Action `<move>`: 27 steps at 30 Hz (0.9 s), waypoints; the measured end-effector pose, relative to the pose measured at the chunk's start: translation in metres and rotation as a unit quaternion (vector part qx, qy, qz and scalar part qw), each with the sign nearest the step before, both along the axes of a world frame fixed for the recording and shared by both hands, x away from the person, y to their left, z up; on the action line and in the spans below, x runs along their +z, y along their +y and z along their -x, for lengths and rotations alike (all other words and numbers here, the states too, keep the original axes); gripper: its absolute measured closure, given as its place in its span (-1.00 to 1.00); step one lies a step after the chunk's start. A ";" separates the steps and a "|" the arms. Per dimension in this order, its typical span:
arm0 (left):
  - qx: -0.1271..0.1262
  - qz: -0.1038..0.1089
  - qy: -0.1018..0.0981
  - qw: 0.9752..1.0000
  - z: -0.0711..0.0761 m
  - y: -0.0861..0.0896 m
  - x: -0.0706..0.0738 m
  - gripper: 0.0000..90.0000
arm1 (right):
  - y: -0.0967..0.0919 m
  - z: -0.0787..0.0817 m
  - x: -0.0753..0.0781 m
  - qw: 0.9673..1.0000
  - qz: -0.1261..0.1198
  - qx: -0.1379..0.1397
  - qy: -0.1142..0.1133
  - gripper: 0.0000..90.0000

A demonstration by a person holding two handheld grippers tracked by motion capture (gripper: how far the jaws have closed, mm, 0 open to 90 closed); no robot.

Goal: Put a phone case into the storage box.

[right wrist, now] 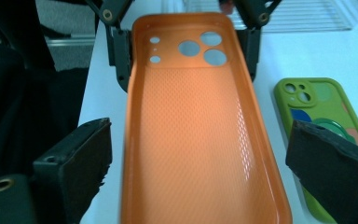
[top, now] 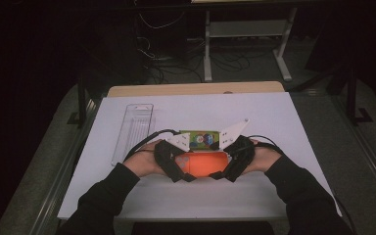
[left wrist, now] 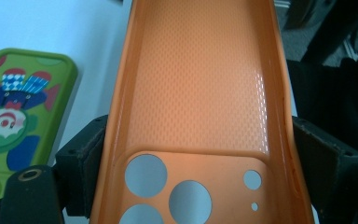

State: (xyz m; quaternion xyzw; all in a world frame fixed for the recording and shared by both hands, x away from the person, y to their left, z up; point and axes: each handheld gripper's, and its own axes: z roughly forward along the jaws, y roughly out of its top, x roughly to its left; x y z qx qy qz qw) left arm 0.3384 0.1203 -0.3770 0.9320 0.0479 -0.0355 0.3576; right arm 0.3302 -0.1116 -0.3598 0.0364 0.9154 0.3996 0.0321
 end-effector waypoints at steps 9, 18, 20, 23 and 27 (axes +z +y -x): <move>0.088 -0.026 -0.003 0.996 0.004 -0.001 -0.010 -0.65 | -0.031 -0.001 -0.001 0.995 -0.027 -0.090 0.023 -0.88; 0.175 -0.024 -0.001 0.984 0.002 0.005 -0.010 -0.65 | -0.049 0.005 -0.017 0.975 -0.059 -0.208 0.058 -0.98; 0.195 -0.021 0.000 0.981 0.003 0.007 -0.010 -0.65 | -0.052 0.007 -0.020 0.969 -0.069 -0.229 0.058 -0.98; 0.204 -0.029 -0.001 0.978 0.002 0.011 -0.010 -0.65 | -0.056 0.010 -0.024 0.959 -0.092 -0.261 0.059 -0.98; 0.233 -0.021 0.004 0.972 0.004 0.009 -0.013 -0.65 | -0.056 0.014 -0.030 0.944 -0.105 -0.306 0.056 -0.98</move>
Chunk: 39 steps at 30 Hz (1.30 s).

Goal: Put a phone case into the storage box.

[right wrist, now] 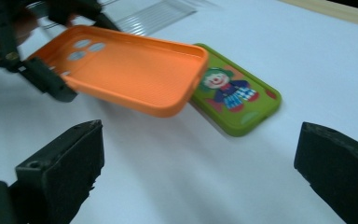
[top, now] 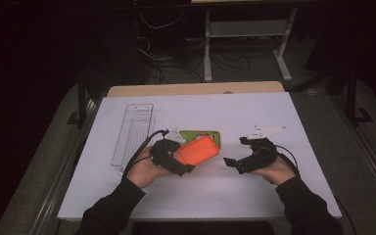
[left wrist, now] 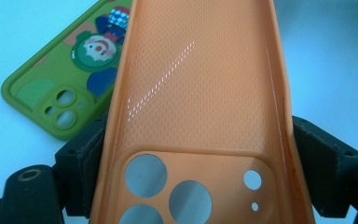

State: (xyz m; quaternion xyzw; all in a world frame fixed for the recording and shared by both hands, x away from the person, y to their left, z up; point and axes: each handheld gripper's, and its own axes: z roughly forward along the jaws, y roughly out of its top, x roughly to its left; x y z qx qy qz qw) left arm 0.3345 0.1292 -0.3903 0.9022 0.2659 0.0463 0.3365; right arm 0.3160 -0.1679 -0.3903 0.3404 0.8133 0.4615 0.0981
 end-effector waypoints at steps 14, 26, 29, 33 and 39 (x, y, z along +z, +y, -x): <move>0.011 -0.020 0.000 1.000 -0.004 0.005 -0.002 -0.65 | 0.013 -0.002 -0.021 1.000 0.004 -0.025 -0.006 -0.98; 0.020 -0.016 0.009 1.000 -0.006 0.007 0.000 -0.65 | 0.026 0.004 -0.025 0.998 0.062 -0.018 -0.022 -0.98; 0.014 -0.016 0.008 1.000 -0.006 0.006 -0.001 -0.65 | 0.028 0.005 -0.025 0.996 0.076 -0.013 -0.038 -0.98; 0.008 -0.019 0.009 1.000 -0.005 0.005 0.000 -0.65 | 0.030 0.006 -0.024 0.994 0.092 -0.015 -0.055 -0.98; 0.006 -0.019 0.013 1.000 -0.005 0.004 0.000 -0.65 | 0.032 0.010 -0.021 0.989 0.112 -0.015 -0.090 -0.98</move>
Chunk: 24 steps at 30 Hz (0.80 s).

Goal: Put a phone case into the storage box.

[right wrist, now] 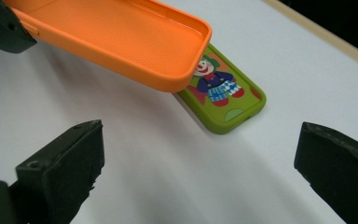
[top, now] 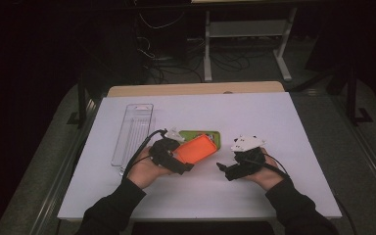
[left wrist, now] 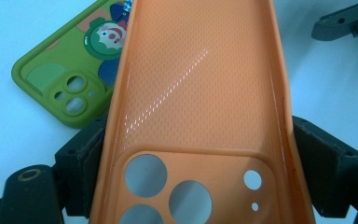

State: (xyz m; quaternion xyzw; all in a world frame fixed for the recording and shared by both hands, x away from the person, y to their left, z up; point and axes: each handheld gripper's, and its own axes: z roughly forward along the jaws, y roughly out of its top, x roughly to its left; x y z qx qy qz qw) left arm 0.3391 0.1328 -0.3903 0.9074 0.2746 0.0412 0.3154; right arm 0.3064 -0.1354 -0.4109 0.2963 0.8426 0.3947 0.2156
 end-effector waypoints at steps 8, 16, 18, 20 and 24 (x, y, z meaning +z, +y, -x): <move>0.010 0.012 0.003 1.000 0.000 -0.002 -0.002 -0.65 | 0.004 0.004 0.000 0.998 0.048 0.015 -0.044 -0.98; 0.000 0.005 -0.001 1.000 -0.001 -0.002 -0.001 -0.65 | 0.008 0.010 0.001 0.988 0.106 0.031 -0.107 -0.98; 0.004 0.004 -0.003 1.000 -0.001 -0.002 -0.002 -0.65 | 0.009 0.012 0.002 0.985 0.116 0.033 -0.121 -0.98; 0.001 0.001 -0.001 1.000 -0.001 -0.001 -0.001 -0.65 | 0.011 0.014 0.002 0.982 0.126 0.036 -0.135 -0.98; 0.005 0.010 -0.004 1.000 -0.001 -0.001 0.000 -0.65 | 0.015 0.016 0.001 0.971 0.162 0.050 -0.169 -0.98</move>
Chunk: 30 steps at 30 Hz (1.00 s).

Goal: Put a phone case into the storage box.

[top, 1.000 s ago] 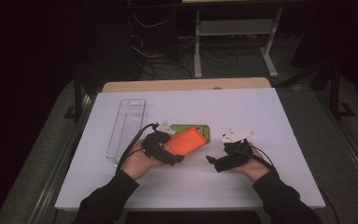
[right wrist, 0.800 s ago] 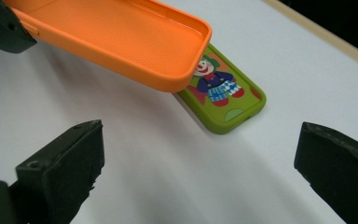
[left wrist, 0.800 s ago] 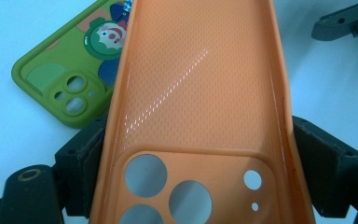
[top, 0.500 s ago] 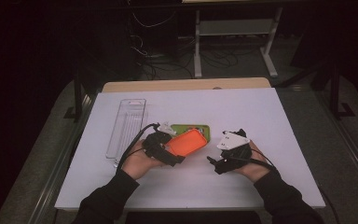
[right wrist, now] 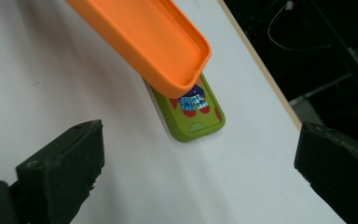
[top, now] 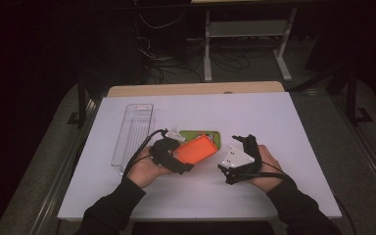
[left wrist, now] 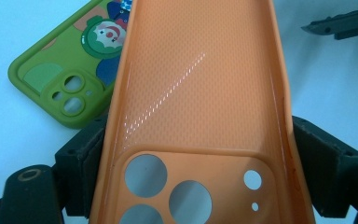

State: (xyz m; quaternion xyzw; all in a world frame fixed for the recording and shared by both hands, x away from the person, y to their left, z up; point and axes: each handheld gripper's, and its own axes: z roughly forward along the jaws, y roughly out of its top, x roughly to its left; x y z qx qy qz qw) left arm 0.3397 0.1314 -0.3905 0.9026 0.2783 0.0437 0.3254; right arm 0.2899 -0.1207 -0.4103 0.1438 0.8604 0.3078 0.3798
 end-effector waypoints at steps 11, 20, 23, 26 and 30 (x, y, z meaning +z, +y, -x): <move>-0.001 -0.001 0.001 1.000 0.001 -0.001 0.002 -0.65 | 0.008 0.005 -0.005 0.990 0.103 0.036 -0.091 -0.98; -0.010 -0.014 0.004 1.000 0.000 0.001 0.004 -0.65 | 0.015 0.012 -0.010 0.976 0.152 0.043 -0.149 -0.98; -0.011 -0.014 0.003 1.000 0.000 0.001 0.005 -0.65 | 0.017 0.014 -0.013 0.969 0.174 0.045 -0.168 -0.97; 0.002 0.006 0.008 1.000 0.001 -0.001 0.003 -0.65 | 0.018 0.015 -0.012 0.968 0.176 0.047 -0.175 -0.97; -0.007 -0.002 0.006 1.000 0.000 -0.002 0.005 -0.65 | 0.021 0.016 -0.013 0.966 0.167 0.044 -0.193 -0.91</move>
